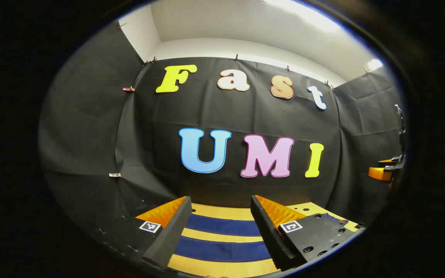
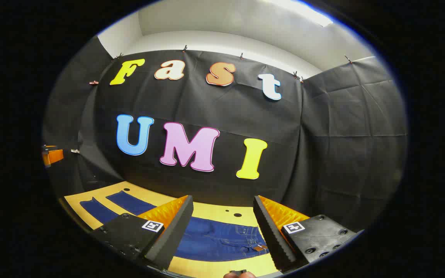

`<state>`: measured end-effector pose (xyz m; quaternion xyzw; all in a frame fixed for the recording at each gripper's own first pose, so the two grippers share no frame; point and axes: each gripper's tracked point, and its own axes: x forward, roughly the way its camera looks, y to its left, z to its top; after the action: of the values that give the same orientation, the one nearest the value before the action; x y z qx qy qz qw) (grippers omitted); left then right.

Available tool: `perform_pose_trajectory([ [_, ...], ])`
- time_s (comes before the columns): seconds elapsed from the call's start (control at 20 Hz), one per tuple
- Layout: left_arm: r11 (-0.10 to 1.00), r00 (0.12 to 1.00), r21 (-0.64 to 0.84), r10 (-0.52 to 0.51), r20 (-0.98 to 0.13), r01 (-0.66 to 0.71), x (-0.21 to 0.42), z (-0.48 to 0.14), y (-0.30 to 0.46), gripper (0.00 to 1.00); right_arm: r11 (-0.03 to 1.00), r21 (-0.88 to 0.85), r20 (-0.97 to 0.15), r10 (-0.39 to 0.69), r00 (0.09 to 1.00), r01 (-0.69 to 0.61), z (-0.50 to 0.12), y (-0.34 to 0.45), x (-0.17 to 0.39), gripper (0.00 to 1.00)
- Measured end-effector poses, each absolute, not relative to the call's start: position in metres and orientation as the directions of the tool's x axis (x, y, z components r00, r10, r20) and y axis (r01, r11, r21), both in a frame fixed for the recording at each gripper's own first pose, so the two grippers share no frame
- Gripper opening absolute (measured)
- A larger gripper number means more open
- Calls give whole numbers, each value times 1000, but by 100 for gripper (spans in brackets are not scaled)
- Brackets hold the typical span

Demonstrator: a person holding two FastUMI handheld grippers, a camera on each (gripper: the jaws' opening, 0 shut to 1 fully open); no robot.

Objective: Grasp the waist and the cuffs of the jeans and fold them to make the two legs overlap; first hold the waist and fold one-third of the jeans toward the cuffs, then hold the cuffs and fold the remaining one-third in the same direction to finish folding.

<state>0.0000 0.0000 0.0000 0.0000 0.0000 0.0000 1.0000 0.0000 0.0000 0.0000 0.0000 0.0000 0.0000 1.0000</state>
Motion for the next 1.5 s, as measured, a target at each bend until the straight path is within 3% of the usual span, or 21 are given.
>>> perform_pose_trajectory([
  [0.9, 996, 1000, 86, -10, 9, 9, 11, 1, 24, 96, 1000, -15, -22, -4, 1000, 4, -5, 9, 18, 95],
  [1.15, 965, 988, 212, -150, -43, 156, 18, -19, 20, 96, 995, -74, -117, 64, 991, -73, -22, 15, 31, 96],
  [1.25, 936, 961, 225, -255, -104, 272, 23, -49, 22, 96, 986, -100, -164, 116, 979, -134, -35, 19, 34, 96],
  [1.35, 904, 925, 250, -285, -250, 346, 29, -91, 45, 97, 971, -121, -223, 177, 959, -207, -55, 23, 39, 96],
  [1.5, 832, 867, 325, -318, -385, 450, 49, -142, 71, 98, 934, -125, -332, 277, 902, -333, -93, 27, 43, 96],
])
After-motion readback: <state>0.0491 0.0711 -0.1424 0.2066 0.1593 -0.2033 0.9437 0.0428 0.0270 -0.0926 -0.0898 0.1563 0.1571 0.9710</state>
